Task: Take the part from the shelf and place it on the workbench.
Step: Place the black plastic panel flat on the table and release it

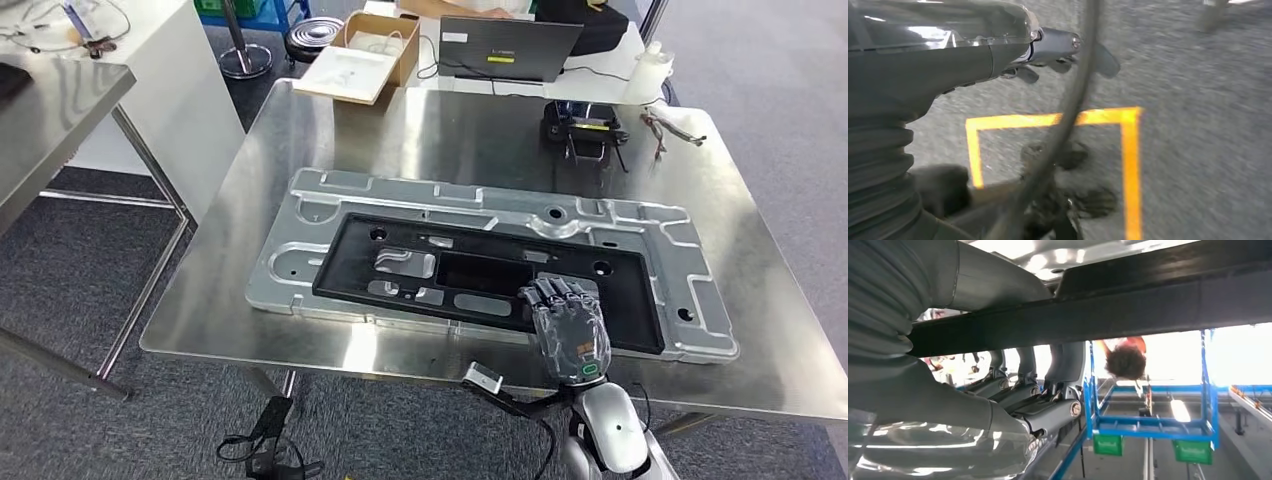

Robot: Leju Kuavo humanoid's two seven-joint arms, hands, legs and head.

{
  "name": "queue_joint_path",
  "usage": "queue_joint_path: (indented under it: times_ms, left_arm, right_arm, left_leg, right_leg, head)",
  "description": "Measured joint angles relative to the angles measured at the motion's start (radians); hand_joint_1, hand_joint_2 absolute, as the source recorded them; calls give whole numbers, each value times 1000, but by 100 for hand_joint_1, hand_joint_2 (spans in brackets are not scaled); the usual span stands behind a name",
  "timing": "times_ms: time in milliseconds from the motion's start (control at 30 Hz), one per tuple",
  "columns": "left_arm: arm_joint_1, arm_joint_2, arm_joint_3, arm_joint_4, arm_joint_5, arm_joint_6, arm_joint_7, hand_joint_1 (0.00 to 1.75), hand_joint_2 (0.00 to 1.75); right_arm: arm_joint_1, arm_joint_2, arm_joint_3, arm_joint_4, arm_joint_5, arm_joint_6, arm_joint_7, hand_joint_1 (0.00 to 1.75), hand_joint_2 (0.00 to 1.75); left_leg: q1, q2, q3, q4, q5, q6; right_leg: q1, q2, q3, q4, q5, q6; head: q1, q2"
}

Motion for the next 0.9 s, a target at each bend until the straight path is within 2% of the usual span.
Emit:
queue_joint_path:
  times_ms: [33, 67, 133, 167, 200, 300, 333, 367, 400, 433, 467, 500, 533, 633, 700, 733, 800, 833, 867, 900]
  left_arm:
    - [-4, -4, 0, 0, 6, -2, -6, 0, 175]
    - [-5, -6, 0, 0, 12, -3, -10, 0, 175]
    - [-4, -6, 1, 0, 20, -3, -14, 0, 175]
    - [-6, -5, 1, 0, 24, -3, -16, 0, 175]
    - [-9, -5, 1, -1, 28, -2, -16, 0, 175]
    - [-11, -3, 1, -1, 39, -2, -16, 0, 175]
    - [-9, -2, 1, -1, 43, -2, -16, 0, 175]
    - [-7, -1, 1, -1, 47, -1, -16, 0, 175]
    - [-6, -1, 1, -1, 51, -1, -17, 0, 175]
    - [-5, 1, 1, -1, 55, 0, -18, 0, 175]
    - [-6, 3, 1, -1, 59, 1, -19, 0, 175]
    - [-7, 5, 1, -1, 62, 1, -21, 0, 175]
    - [-7, 7, 1, -1, 64, 1, -22, 0, 175]
    - [-8, 7, 1, -1, 68, 1, -24, 0, 175]
    - [-10, 8, 1, -1, 69, 1, -24, 0, 175]
    - [-12, 9, 1, -1, 70, 1, -24, 0, 175]
    - [-13, 9, 1, -1, 71, 1, -25, 0, 175]
    - [-12, 9, 1, -1, 71, 0, -25, 0, 175]
    - [-11, 9, 1, -1, 71, 0, -24, 0, 175]
    - [-10, 9, 1, -1, 72, 0, -24, 0, 175]
  right_arm:
    - [-17, 0, 4, 25, -11, 0, 0, 175, 175]
    - [-29, 0, 6, 47, -20, -1, 0, 175, 175]
    - [-45, -1, 7, 82, -35, -1, -2, 175, 175]
    - [-54, -2, 7, 98, -41, -1, -3, 175, 175]
    - [-63, -2, 8, 112, -47, -1, -5, 175, 175]
    - [-82, -1, 12, 149, -60, -1, -12, 175, 175]
    - [-84, -1, 13, 161, -64, -1, -14, 175, 175]
    - [-85, -1, 13, 172, -68, -1, -15, 175, 175]
    - [-87, -1, 13, 182, -73, -1, -17, 175, 175]
    - [-89, 0, 13, 192, -78, -1, -19, 175, 175]
    - [-94, 0, 13, 201, -84, -1, -21, 175, 175]
    - [-101, 1, 13, 210, -90, -1, -23, 175, 175]
    - [-106, 1, 13, 218, -96, -1, -24, 175, 175]
    - [-118, 2, 13, 235, -105, -1, -28, 175, 175]
    - [-126, 2, 13, 242, -107, -1, -30, 175, 175]
    - [-129, 2, 13, 246, -107, -1, -30, 175, 175]
    - [-133, 2, 13, 254, -109, -1, -30, 175, 175]
    - [-133, 2, 13, 259, -109, 0, -30, 175, 175]
    - [-133, 2, 13, 263, -109, 0, -30, 175, 175]
    - [-133, 2, 13, 267, -110, 0, -30, 131, 175]
  left_leg:
    - [-1, 2, 5, 1, -5, -6]
    - [-3, 3, 11, 1, -8, -12]
    - [-4, 7, 15, 13, -13, -22]
    - [-4, 8, 4, 36, -18, -26]
    - [-3, 10, -20, 79, -30, -30]
    - [-2, 13, -137, 248, -88, -39]
    - [-2, 14, -165, 268, -94, -40]
    - [-2, 14, -177, 255, -78, -39]
    - [-3, 14, -173, 210, -38, -35]
    - [-5, 14, -161, 143, 21, -29]
    - [-8, 15, -149, 82, 66, -22]
    - [-11, 15, -138, 37, 97, -16]
    - [-14, 16, -134, 12, 113, -11]
    - [-14, 15, -127, -3, 117, 2]
    - [-7, 16, -113, -20, 119, 9]
    - [-5, 17, -106, -24, 118, 12]
    - [-3, 17, -100, -26, 112, 16]
    - [-3, 16, -97, -25, 109, 16]
    - [-2, 15, -95, -23, 105, 14]
    - [0, 14, -91, -21, 101, 11]
  right_leg:
    - [4, 0, 5, -19, 7, -6]
    - [7, 1, 8, -20, -1, -10]
    - [2, 2, 22, -28, 2, -19]
    - [-1, 1, 32, -33, -1, -25]
    - [-3, 0, 41, -37, -4, -29]
    - [-3, -2, 60, -39, -21, -38]
    - [-2, -1, 68, -38, -28, -38]
    - [-1, 0, 78, -38, -36, -38]
    - [0, 0, 89, -37, -45, -37]
    - [0, 1, 99, -37, -54, -36]
    - [1, 2, 106, -36, -61, -34]
    - [2, 3, 108, -35, -67, -30]
    - [2, 4, 106, -34, -70, -25]
    - [2, 4, 106, -36, -78, -9]
    - [1, 4, 90, 5, -104, 1]
    - [-3, 4, 64, 55, -128, 6]
    - [-12, 4, -11, 181, -170, 17]
    - [-17, 3, -41, 220, -172, 23]
    - [-22, 3, -55, 225, -154, 28]
    - [-26, 2, -49, 192, -120, 31]
  head:
    - [0, 0]
    - [0, 0]
    - [0, 0]
    - [0, 0]
    - [0, 0]
    - [0, 0]
    - [0, 0]
    - [0, 0]
    - [0, 0]
    - [0, 0]
    - [0, 0]
    - [0, 0]
    - [0, 0]
    - [0, 0]
    - [0, 0]
    - [0, 0]
    - [0, 0]
    - [0, 0]
    - [0, 0]
    - [0, 0]
